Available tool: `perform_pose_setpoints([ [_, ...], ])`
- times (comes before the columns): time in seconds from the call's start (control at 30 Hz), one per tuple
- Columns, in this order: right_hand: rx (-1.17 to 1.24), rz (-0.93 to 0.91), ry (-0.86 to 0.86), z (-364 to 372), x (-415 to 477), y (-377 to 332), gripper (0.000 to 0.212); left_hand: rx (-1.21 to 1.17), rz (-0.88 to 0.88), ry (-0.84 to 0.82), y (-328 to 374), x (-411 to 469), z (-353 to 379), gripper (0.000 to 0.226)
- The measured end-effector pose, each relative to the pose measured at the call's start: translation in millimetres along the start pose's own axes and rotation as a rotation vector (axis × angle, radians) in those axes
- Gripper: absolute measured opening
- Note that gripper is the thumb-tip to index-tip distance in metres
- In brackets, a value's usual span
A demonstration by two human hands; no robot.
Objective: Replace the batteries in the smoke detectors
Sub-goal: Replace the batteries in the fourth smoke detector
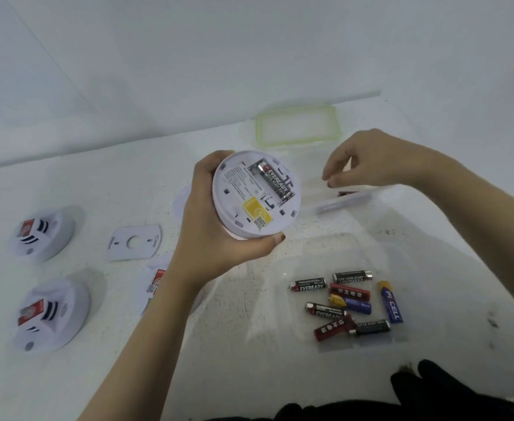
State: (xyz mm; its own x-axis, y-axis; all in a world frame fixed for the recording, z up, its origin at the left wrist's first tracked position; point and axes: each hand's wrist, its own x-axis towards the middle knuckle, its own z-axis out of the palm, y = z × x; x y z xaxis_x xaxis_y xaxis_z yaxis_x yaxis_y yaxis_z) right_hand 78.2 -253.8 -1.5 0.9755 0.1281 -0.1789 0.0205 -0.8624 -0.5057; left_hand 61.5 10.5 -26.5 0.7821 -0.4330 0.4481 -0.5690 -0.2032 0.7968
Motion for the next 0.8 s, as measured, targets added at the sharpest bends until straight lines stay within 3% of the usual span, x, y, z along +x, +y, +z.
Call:
perform_pose_setpoints([
  [0.1,-0.153,0.078,-0.144,-2.5,11.9,3.8,0.011,0.0,-0.007,-0.007,-2.7,0.0,0.6,0.088],
  [0.27,-0.283,0.07,-0.164,1.2,22.6,1.5,0.015,-0.001,-0.023,-0.007,-8.2,-1.0,1.2,0.088],
  [0.6,-0.246,0.005,-0.238,7.4,26.5,-3.4,0.0,0.017,-0.043,-0.011,-15.2,0.0,0.6,0.089],
  [0.8,-0.141,0.017,-0.192,9.7,26.1,-0.3,0.009,0.005,-0.047,-0.017,-16.0,-0.7,-0.3,0.088],
])
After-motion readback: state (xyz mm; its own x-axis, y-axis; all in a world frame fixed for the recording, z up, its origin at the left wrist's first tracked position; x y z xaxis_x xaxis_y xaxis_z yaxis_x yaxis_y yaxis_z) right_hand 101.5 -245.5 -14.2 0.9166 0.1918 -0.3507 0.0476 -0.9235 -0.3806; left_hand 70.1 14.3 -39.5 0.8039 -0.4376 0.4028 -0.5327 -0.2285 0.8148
